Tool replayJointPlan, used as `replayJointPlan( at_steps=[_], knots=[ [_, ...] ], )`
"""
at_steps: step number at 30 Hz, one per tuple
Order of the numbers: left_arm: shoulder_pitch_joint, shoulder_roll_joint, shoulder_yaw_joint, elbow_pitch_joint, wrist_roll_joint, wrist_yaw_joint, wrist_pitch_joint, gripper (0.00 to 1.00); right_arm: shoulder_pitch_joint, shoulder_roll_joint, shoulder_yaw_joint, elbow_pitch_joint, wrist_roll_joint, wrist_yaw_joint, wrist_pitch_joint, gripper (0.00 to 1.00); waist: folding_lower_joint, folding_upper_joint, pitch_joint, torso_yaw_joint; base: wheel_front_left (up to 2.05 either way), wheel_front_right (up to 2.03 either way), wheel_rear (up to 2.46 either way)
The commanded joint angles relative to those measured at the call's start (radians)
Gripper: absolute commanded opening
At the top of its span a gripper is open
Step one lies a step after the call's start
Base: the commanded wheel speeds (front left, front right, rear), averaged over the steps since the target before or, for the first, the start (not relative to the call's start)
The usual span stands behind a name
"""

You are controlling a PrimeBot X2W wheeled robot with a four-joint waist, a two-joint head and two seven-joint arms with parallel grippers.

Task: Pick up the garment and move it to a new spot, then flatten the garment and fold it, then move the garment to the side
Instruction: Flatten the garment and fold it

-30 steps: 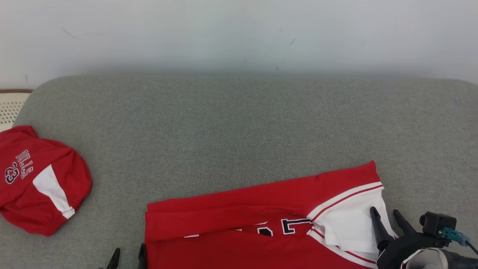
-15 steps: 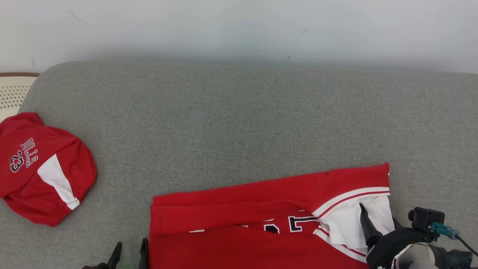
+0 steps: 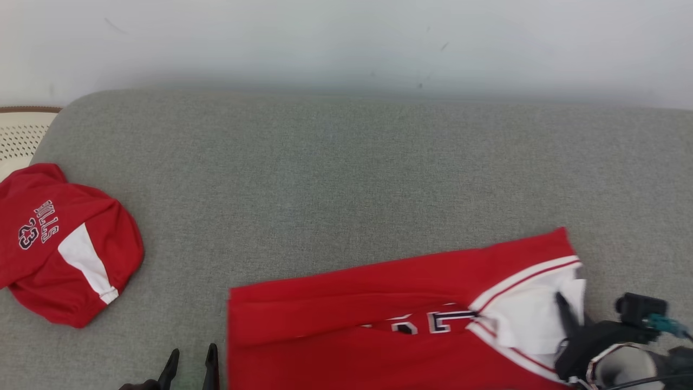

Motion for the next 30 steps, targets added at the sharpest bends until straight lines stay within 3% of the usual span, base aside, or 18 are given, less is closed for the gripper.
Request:
replayJointPlan(
  at_steps=[1,9,15,22,30],
  knots=[
    [0.0,0.0,-0.003,-0.002,0.001,0.001,-0.001,1.0,0.01,-0.035,-0.019,0.034,-0.004,-0.01,0.003,0.0,0.0,-0.0002,-0.006,-0.003,0.0,0.0,0.0],
    [0.015,0.0,-0.016,-0.007,-0.009,0.005,-0.001,1.0,-0.022,-0.099,-0.246,0.065,-0.108,-0.007,-0.001,0.0,0.0,-0.0002,-0.021,-0.027,0.0,0.0,0.0],
    [0.023,0.0,-0.021,-0.001,-0.018,0.003,-0.001,1.0,-0.017,-0.081,-0.324,-0.027,-0.228,-0.006,-0.001,0.0,0.0,-0.0002,-0.032,-0.052,0.0,0.0,0.0],
    [0.036,0.0,-0.038,0.006,-0.028,0.006,-0.001,1.0,0.031,-0.018,-0.196,-0.24,-0.303,-0.006,0.004,0.0,0.0,-0.0002,-0.063,-0.081,0.0,0.0,0.0],
    [0.05,0.0,-0.063,0.017,-0.042,0.003,-0.001,1.0,0.1,0.032,0.043,-0.507,-0.244,-0.006,0.143,0.0,0.0,-0.0002,-0.088,-0.064,0.0,0.0,0.0]
  ],
)
